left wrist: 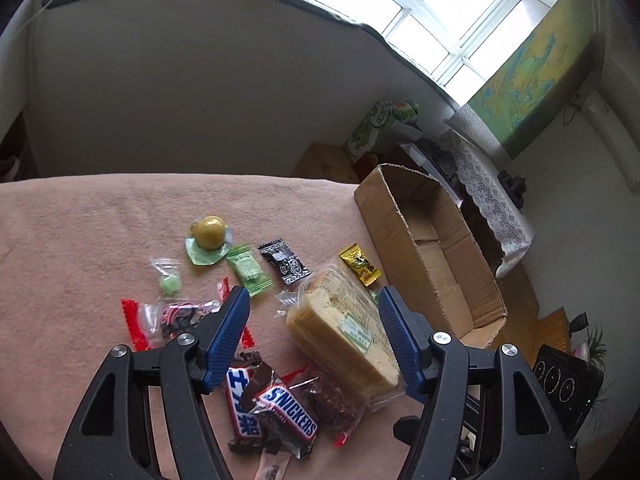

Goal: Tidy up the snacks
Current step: 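Reach the right tool to the wrapped bread loaf and close on it, then lift the bread loaf with the right tool and carry it into the cardboard box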

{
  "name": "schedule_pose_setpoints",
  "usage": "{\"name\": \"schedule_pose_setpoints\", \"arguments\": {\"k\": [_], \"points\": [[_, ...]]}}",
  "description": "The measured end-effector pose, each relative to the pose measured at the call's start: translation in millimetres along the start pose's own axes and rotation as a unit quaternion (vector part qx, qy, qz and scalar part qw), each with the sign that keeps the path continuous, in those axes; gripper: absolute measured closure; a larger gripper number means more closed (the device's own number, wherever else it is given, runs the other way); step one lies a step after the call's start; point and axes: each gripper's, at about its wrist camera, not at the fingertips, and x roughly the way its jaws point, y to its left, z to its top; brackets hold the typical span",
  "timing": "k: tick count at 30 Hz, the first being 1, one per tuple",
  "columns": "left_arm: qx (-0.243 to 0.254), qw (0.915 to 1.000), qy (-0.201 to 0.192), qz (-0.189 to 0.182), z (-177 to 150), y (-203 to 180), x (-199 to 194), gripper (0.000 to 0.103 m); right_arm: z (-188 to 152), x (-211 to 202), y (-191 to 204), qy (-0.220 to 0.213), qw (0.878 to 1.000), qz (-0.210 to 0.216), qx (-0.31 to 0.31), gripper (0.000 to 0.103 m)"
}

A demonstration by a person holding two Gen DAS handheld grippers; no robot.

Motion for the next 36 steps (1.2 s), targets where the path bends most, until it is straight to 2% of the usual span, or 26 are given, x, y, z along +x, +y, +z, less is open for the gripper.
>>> {"name": "schedule_pose_setpoints", "arguments": {"k": [4,10,12,16,27,36], "points": [[0.005,0.9995,0.030,0.004,5,-2,24,0.038,3,7,-6,0.010,1.000,0.005,0.014,0.036],[0.009,0.9983,0.057,0.012,8,0,45,0.038,6,21,-18,0.022,0.998,0.030,0.056,0.041],[0.017,0.9977,0.065,0.012,7,-1,48,0.049,7,23,-23,0.022,0.997,0.037,0.068,0.041],[0.025,0.9966,0.077,0.011,6,-1,58,0.050,11,27,-32,0.021,0.994,0.047,0.092,0.041],[0.023,0.9966,0.080,-0.003,2,4,49,0.051,14,25,-32,0.016,0.994,0.053,0.089,0.047],[0.035,0.9979,0.054,-0.001,1,-8,26,0.052,19,18,-17,0.006,0.996,0.053,0.067,0.047]]}}
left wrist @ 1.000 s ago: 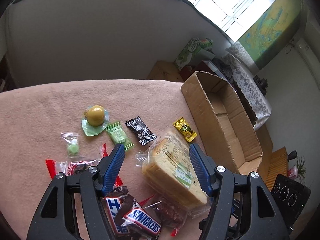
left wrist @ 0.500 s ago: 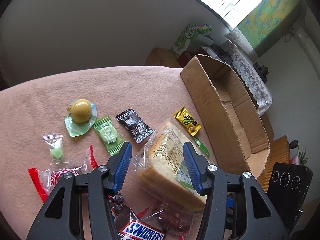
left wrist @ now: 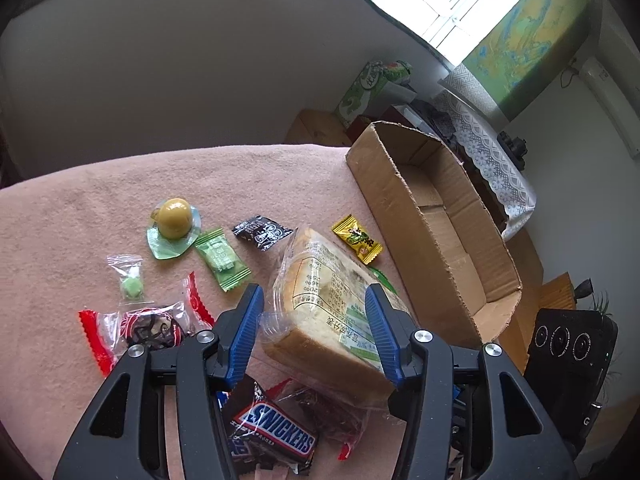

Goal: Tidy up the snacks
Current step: 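Lift the bread loaf with the right tool and carry it into the cardboard box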

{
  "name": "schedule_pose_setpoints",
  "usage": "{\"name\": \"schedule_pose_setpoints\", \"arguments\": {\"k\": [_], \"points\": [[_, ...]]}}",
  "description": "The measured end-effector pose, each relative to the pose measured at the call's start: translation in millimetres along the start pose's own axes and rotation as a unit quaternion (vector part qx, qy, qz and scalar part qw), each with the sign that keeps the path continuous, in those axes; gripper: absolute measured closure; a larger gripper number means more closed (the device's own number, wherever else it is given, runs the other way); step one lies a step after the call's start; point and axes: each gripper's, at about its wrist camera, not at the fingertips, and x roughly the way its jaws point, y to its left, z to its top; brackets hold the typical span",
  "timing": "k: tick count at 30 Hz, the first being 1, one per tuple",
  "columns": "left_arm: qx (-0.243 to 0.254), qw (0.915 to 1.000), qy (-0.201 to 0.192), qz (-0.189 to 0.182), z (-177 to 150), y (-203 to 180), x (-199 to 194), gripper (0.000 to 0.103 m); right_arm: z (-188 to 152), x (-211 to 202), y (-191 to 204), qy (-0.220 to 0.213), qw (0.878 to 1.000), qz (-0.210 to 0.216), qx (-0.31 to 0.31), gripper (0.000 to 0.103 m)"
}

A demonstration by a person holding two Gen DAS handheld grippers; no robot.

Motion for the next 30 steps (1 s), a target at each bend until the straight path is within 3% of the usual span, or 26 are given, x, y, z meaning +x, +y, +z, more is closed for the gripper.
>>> {"name": "schedule_pose_setpoints", "arguments": {"k": [16,30], "points": [[0.014,0.9984,-0.053,-0.014,-1,-38,-41,0.053,14,-49,27,-0.046,0.998,-0.001,-0.051,0.047],[0.044,0.9958,-0.055,-0.058,15,-108,-5,0.053,40,-115,-11,-0.102,0.991,-0.058,-0.065,0.047]]}}
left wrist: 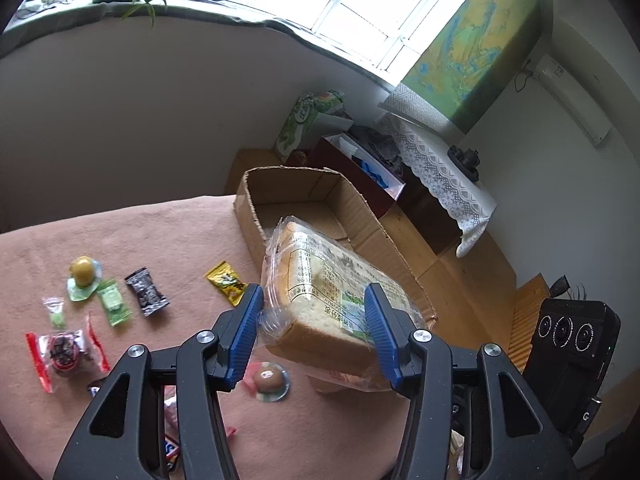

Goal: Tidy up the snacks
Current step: 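Lift the bread loaf with the right tool and carry it into the cardboard box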

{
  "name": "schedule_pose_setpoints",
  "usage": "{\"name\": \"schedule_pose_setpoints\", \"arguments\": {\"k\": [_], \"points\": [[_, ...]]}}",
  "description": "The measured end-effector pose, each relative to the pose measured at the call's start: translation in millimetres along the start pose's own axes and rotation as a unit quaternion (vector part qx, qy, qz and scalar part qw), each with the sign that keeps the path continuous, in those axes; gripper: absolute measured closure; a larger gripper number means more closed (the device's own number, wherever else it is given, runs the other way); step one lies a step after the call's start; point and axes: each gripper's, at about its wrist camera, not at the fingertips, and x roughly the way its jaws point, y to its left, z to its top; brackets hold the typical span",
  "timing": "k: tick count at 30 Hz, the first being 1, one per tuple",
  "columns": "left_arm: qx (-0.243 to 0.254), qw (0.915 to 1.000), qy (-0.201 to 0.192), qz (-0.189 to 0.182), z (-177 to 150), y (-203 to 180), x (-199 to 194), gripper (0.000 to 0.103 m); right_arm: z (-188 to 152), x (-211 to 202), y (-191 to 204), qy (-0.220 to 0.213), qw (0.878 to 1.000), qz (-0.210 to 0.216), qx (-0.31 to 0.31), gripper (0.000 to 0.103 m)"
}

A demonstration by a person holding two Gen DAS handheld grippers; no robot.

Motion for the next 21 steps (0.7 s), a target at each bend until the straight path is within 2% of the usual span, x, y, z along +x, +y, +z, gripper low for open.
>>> {"name": "schedule_pose_setpoints", "arguments": {"k": [4,9,21], "points": [[-0.006,0.9997,0.017,-0.020,-1,-10,26,0.052,8,-7,-23,-0.003,1.000,-0.023,0.001,0.047],[-0.006,0.9992,0.034,-0.022,-3,-21,52,0.052,11,-9,-45,0.002,0.999,-0.050,-0.003,0.047],[0.010,0.9986,0.051,-0.014,3,-34,74,0.051,19,-12,-70,0.000,0.998,-0.067,0.003,0.047]]}}
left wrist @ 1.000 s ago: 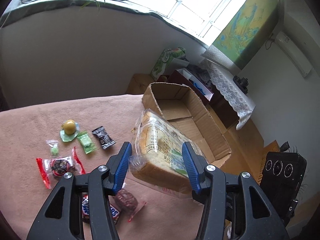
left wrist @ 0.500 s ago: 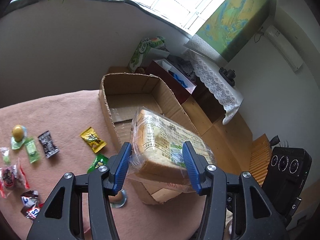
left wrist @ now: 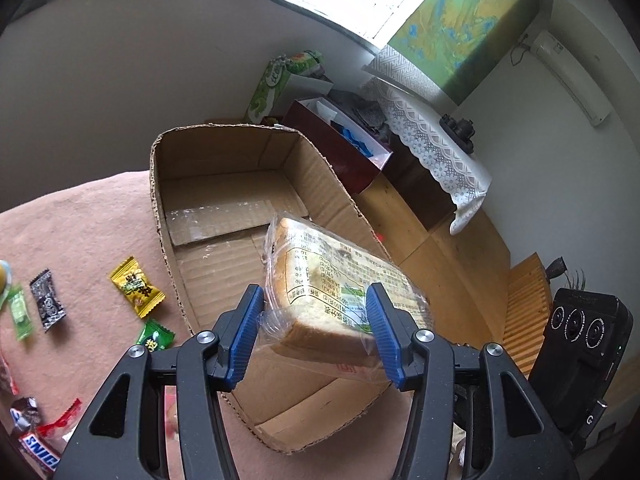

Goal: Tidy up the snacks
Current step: 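Lift the bread loaf with the right tool and carry it into the cardboard box, then open the right tool, release the loaf, and reach to the red-wrapped pastry bag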

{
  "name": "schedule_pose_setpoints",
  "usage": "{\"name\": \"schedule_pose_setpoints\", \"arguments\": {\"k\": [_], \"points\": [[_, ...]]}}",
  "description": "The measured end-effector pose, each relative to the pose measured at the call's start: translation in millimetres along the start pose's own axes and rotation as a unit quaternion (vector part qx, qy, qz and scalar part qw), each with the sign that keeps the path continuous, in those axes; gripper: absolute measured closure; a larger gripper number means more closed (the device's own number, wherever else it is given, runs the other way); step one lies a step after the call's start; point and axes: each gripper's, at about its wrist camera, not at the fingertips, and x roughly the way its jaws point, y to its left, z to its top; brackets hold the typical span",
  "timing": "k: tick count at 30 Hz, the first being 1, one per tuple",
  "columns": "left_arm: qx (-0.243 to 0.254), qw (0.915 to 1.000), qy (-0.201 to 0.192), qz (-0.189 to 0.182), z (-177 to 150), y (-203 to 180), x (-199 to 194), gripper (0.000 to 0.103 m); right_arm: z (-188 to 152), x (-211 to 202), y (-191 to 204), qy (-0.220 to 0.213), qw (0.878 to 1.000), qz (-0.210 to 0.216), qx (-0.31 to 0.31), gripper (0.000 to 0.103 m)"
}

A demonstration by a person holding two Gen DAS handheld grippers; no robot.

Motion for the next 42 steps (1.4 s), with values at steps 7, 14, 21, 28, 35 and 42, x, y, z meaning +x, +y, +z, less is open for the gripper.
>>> {"name": "schedule_pose_setpoints", "arguments": {"k": [7,14,21,28,35,42], "points": [[0.021,0.9990,-0.006,0.039,-5,-1,-4,0.054,0,-7,-1,-0.016,1.000,-0.007,-0.002,0.045],[0.013,0.9989,-0.022,0.040,-8,8,-32,0.053,-4,-15,19,-0.021,1.000,-0.003,-0.018,0.042],[0.005,0.9973,-0.056,0.047,-20,21,-83,0.053,-14,-26,45,-0.028,0.999,0.008,-0.037,0.034],[-0.017,0.9935,-0.090,0.068,-50,51,-141,0.053,-33,-31,80,-0.016,0.996,0.021,-0.086,0.032],[-0.046,0.9880,-0.099,0.109,-95,86,-175,0.053,-58,-18,112,0.024,0.992,0.044,-0.119,0.023],[-0.071,0.9831,-0.094,0.140,-134,112,-182,0.053,-76,5,137,0.061,0.988,0.067,-0.127,0.023]]}}
